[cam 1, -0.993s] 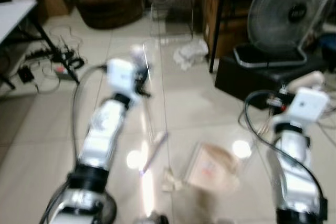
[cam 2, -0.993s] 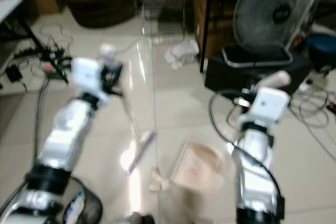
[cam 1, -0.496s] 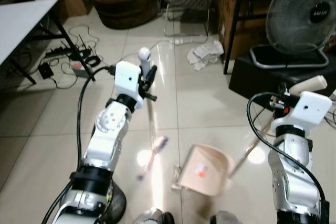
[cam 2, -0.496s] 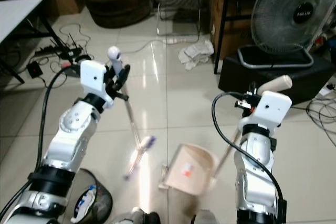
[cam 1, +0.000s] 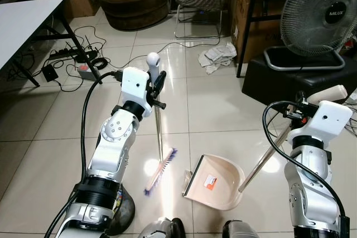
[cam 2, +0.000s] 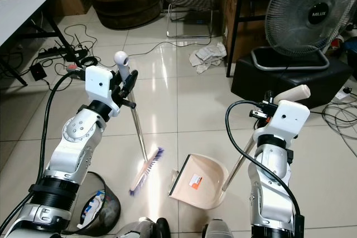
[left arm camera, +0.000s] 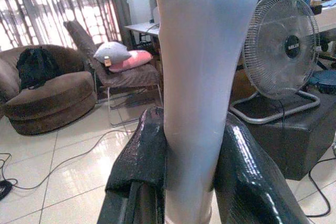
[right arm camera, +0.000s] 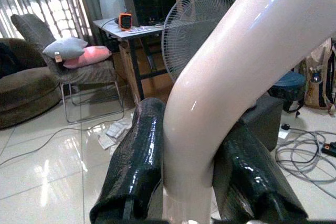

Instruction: Sweep floor

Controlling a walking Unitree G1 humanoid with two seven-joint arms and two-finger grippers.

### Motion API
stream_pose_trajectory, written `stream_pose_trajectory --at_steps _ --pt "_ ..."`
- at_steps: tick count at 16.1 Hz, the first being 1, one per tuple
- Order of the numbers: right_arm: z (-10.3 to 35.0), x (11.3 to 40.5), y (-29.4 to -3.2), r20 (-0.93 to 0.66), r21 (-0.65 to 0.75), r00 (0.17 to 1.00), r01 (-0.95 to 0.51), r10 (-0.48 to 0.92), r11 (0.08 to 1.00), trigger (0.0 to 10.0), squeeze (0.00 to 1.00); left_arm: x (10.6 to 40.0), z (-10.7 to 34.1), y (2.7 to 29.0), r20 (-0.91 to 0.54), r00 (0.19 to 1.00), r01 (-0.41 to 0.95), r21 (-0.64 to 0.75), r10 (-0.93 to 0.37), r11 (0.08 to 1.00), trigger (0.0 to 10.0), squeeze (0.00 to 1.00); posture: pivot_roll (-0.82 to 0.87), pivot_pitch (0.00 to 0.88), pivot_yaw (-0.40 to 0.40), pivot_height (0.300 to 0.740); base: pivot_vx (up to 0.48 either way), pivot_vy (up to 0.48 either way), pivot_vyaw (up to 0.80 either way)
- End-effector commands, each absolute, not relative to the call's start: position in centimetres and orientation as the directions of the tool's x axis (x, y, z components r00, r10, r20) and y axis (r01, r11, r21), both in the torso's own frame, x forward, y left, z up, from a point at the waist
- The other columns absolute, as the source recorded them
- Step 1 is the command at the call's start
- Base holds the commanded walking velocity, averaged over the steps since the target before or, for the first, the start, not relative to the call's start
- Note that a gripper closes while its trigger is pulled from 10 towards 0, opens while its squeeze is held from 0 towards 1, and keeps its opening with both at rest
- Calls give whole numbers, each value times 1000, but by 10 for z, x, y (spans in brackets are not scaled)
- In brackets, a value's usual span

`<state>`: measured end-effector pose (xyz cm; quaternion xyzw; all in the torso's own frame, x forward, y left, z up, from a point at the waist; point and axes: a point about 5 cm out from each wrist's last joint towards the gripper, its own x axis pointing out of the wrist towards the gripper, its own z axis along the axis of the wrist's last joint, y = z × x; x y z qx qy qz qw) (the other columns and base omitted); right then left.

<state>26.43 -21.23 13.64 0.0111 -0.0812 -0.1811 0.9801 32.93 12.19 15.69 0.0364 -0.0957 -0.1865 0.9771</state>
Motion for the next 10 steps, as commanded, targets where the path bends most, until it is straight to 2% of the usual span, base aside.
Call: stream_pose_trajectory --at_steps 1,10 --pt "146 264 -209 192 78 915 347 -355 935 10000 0 328 165 125 198 905 355 134 -376 925 10000 0 -22 117 138 740 0 0 0" --pt "145 263 -211 185 74 915 352 -359 933 10000 0 328 164 124 192 905 360 132 -380 924 10000 0 -21 122 138 740 0 0 0"
